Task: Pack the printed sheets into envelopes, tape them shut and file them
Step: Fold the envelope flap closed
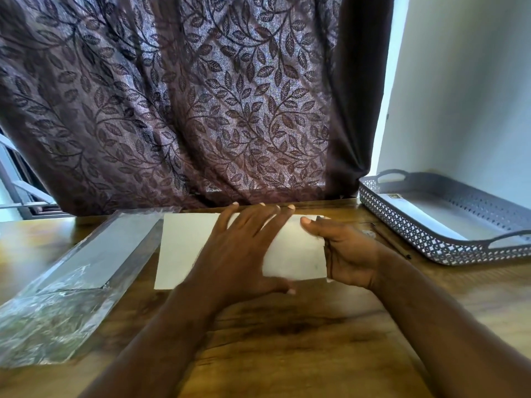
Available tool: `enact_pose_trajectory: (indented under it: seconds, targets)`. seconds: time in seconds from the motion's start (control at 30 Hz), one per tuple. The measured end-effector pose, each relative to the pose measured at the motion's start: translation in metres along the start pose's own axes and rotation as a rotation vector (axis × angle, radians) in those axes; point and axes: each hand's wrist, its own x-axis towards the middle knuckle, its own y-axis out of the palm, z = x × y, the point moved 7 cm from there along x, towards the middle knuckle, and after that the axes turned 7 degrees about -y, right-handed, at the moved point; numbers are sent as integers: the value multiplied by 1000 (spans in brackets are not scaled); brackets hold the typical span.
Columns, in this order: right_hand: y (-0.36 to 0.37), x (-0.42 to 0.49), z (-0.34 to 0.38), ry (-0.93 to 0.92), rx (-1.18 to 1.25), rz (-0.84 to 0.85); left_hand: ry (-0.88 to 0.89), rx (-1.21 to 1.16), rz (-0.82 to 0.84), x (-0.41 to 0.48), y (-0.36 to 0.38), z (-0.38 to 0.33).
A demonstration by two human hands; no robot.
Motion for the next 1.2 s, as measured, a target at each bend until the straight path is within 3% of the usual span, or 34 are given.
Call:
enact_pose_trajectory:
  seconds: [0.3, 0.5, 0.57, 0.63, 0.77, 0.83, 1.07, 1.2]
  targets:
    - [3, 2, 15, -97, -10, 143, -20, 41, -100, -4, -10, 12]
    - [-28, 11, 37, -309, 104, -43, -166, 166, -59, -9, -8, 51]
    - [-51, 16, 33, -336, -80, -222, -200, 175, -45, -11, -4, 62]
    - [-62, 23, 27, -332, -430, -323, -233, 180, -43, -13, -3, 70]
    - [-53, 48, 7, -192, -1287, -202, -274, 176, -50, -14, -1, 77]
    - [-52, 56, -3, -80, -1540, -139, -282, 169, -43, -15, 1, 78]
    - [-58, 58, -11, 113, -1690, -43, -308, 152, -5, -14, 11, 84]
    - [-58, 51, -8, 72, -1537, -99, -356, 133, 9, -17, 12, 87]
